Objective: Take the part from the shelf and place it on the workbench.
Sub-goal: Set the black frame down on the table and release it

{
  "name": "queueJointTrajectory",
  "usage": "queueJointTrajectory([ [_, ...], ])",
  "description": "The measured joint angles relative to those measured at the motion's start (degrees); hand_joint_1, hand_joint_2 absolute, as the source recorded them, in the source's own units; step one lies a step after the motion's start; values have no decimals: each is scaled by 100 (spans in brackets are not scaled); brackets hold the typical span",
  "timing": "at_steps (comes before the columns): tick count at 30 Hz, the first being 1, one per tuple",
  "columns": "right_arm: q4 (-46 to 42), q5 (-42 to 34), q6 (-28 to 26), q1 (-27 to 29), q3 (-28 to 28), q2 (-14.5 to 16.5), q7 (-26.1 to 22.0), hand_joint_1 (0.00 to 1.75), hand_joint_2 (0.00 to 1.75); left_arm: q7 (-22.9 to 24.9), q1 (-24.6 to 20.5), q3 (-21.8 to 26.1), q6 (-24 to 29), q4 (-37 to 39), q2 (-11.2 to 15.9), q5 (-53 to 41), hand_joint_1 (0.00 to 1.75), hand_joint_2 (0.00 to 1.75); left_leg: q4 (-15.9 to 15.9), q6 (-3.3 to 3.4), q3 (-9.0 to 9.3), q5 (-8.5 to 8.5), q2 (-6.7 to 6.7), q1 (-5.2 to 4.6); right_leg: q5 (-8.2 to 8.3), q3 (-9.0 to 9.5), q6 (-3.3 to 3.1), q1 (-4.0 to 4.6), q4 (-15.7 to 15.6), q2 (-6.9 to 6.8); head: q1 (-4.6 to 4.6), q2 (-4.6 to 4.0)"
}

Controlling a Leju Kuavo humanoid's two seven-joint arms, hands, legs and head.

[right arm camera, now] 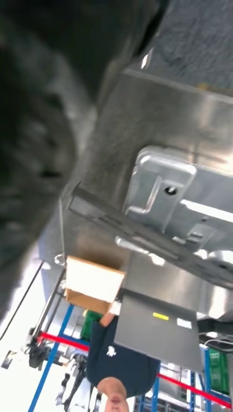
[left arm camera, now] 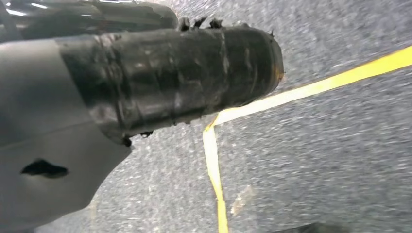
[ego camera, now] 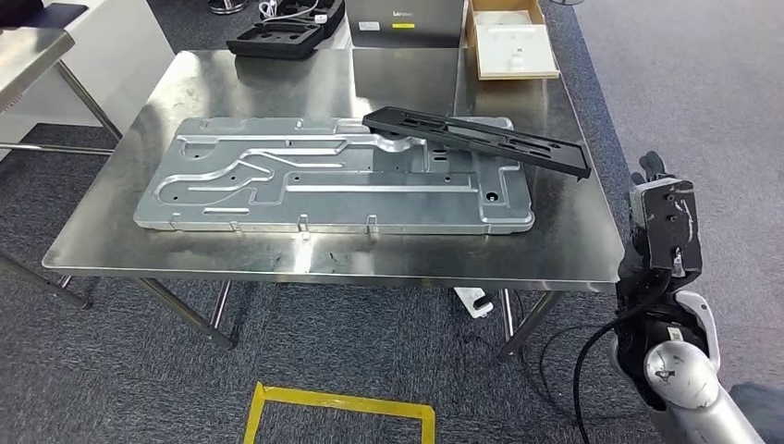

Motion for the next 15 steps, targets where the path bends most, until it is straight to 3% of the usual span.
queueJointTrajectory([
  [1,-32,-27,0,33,-39,30,-9,0,0,0,-1,0,0,-1,1,0,0,0,-158,18,210,173,-1,-2,64,-80,11,2,3,1,0,0],
  [3,-94,-47,0,66,-111,71,-19,0,0,-1,-12,0,0,-1,3,0,0,0,-908,74,837,357,-15,-16,174,-185,49,8,8,-1,0,0],
  [4,-125,-48,0,73,-148,85,-22,0,0,-1,-22,0,1,0,4,0,0,0,-1328,103,1126,314,-25,-30,227,-208,79,11,4,-6,3,0],
  [6,-175,-48,0,84,-215,113,-25,0,0,-1,-40,0,2,0,6,0,0,0,-1801,153,1390,199,-39,-68,348,-216,151,11,-44,-19,4,0],
  [8,-205,-48,0,102,-271,141,-40,0,0,-1,-44,-1,0,0,4,-1,0,0,-1887,218,1332,294,-21,-63,439,-226,222,7,-99,-17,8,0],
  [9,-214,-48,0,113,-294,153,-56,0,0,-1,-44,-2,-2,-1,2,-1,0,0,-1910,261,1283,374,-4,-51,338,-259,244,12,-49,-10,16,0],
  [11,-232,-48,0,131,-341,174,-97,0,0,-1,-45,-4,-8,0,-2,-2,0,0,-1927,351,1151,537,38,-35,-181,-386,257,13,357,4,41,0],
  [12,-240,-50,0,138,-363,186,-110,0,0,-1,-43,-4,-11,0,-3,-2,0,0,-1915,381,1059,607,44,-44,-493,-460,258,21,693,3,53,0],
  [13,-247,-58,0,149,-385,201,-120,0,0,-1,-44,-4,-15,0,-3,-2,0,0,-1890,399,953,675,52,-56,-701,-513,260,21,1054,3,59,0],
  [14,-250,-72,0,165,-404,219,-126,0,0,-1,-46,-4,-21,0,-3,-3,0,0,-1860,399,835,741,56,-68,-765,-519,262,23,1338,3,59,0],
  [15,-252,-92,0,182,-424,239,-134,0,0,-1,-47,-4,-27,0,-3,-5,0,0,-1824,399,714,803,57,-79,-692,-458,260,24,1476,3,59,0],
])
